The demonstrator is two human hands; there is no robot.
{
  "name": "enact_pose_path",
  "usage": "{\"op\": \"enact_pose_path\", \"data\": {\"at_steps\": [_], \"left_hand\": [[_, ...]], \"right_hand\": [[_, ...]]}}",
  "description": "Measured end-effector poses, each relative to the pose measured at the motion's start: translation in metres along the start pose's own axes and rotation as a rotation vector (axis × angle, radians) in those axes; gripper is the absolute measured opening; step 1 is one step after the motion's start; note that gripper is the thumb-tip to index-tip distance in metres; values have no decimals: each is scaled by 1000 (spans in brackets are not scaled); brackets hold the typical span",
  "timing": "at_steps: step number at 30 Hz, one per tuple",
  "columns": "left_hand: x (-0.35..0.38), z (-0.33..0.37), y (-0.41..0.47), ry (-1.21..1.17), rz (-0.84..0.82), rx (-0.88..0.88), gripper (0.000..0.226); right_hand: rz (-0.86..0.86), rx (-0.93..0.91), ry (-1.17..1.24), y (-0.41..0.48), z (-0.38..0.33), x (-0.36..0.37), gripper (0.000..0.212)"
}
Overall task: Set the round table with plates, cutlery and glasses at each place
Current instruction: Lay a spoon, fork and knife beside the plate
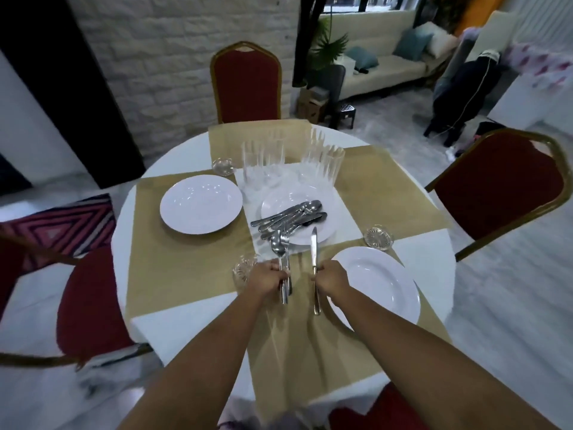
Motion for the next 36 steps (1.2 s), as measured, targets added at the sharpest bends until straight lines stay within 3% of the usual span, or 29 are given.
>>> {"op": "enact_pose_path", "data": {"at_steps": [4, 7, 14, 23, 29, 36], "left_hand": [[18, -32, -29, -19, 49, -45, 12], [26, -55, -46, -54, 94, -83, 8], [35, -104, -63, -22, 177, -146, 18], [37, -102, -76, -38, 230, -139, 10], [36, -105, -78, -49, 251, -136, 10], [37, -107, -77, -35, 280, -131, 8]], "right_hand": [[-22, -74, -149, -20, 13, 4, 15], [-27, -119, -219, -30, 21, 12, 30], [-40, -153, -264, -43, 41, 44, 19], [-45, -210, -314, -44, 50, 49, 22], [-25, -243, -451, -51, 49, 48, 26], [-76, -408, -713, -78, 53, 60, 33]]}}
Point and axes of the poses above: each hand's wrist, its own y-axis towards the middle knuckle, its own x-axis out of the palm, z = x × y, the point moved 8 cm from there along y, towards the middle knuckle, and after that the axes turned 4 degrees about -z, right-handed, at the moved point
